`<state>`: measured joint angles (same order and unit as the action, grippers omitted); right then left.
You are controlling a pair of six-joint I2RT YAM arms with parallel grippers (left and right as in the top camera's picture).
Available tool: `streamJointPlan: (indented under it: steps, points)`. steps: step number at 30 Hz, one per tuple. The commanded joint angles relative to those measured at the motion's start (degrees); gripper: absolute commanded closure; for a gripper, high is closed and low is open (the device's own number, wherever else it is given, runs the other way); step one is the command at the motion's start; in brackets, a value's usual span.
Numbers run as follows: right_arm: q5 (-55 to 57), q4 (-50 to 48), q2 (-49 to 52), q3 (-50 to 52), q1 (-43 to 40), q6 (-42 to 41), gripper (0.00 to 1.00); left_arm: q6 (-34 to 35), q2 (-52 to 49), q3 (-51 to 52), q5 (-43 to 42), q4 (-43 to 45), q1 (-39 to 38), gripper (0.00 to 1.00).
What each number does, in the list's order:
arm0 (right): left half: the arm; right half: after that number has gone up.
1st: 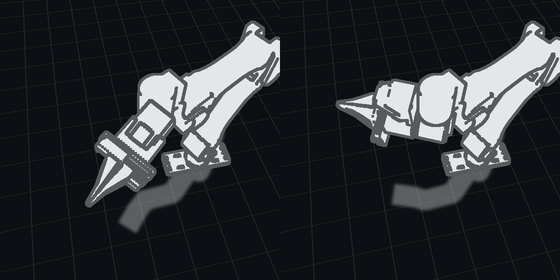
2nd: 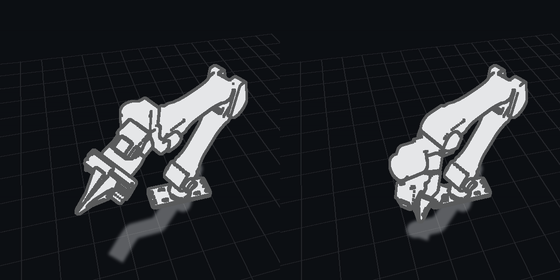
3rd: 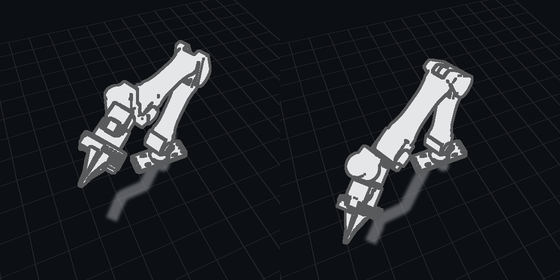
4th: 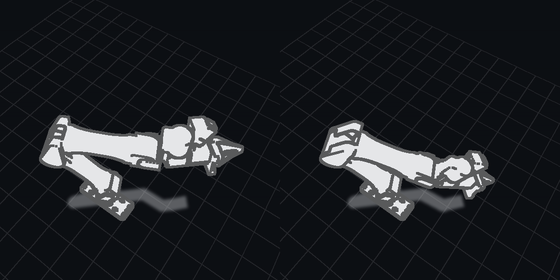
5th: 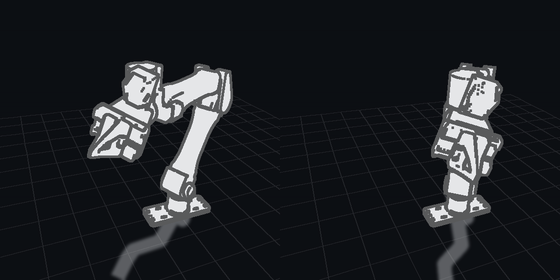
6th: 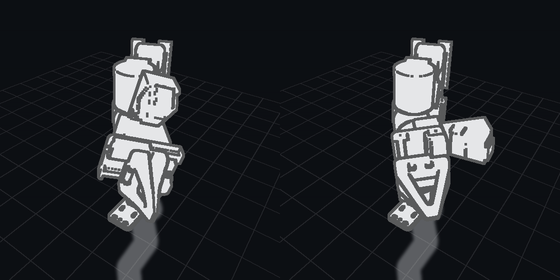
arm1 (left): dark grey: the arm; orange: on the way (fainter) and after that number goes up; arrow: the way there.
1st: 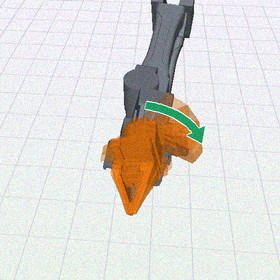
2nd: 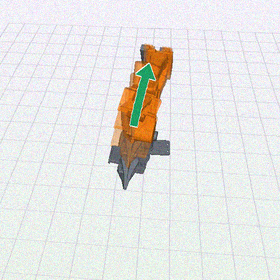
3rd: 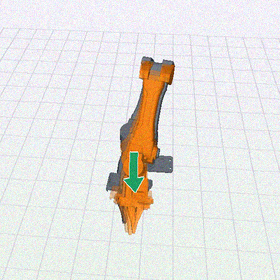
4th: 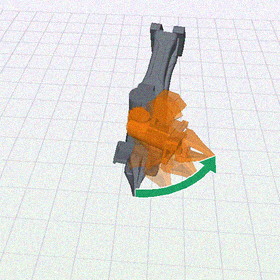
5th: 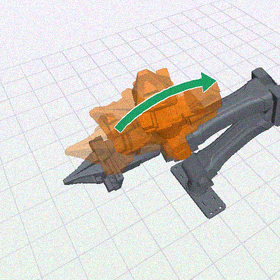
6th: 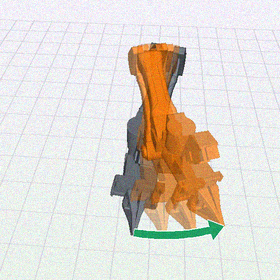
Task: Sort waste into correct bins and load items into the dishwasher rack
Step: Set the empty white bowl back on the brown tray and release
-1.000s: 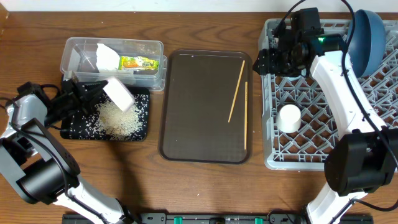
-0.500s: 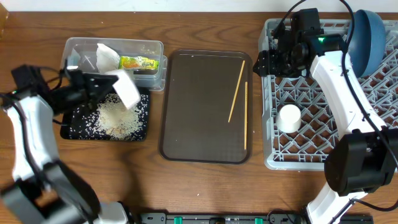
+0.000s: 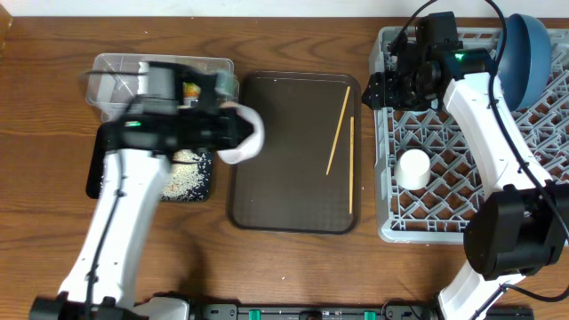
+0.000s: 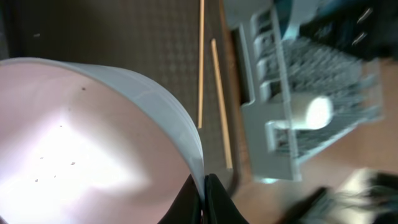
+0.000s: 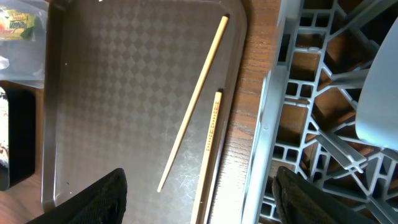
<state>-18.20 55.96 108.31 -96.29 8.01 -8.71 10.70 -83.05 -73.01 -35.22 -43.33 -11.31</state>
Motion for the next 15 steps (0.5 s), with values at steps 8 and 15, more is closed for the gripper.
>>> streamJointPlan:
  steps: [8, 15]
  points:
    - [-0.24, 0.48, -1.07, -0.42, 0.22, 0.66, 0.27, 0.17, -11.13, -0.94, 24.04, 3.37, -18.69, 0.94]
    - [-0.24, 0.42, -1.07, -0.42, 0.22, 0.66, 0.28, 1.27, -15.23, -0.94, 24.57, 4.28, -20.74, 0.87]
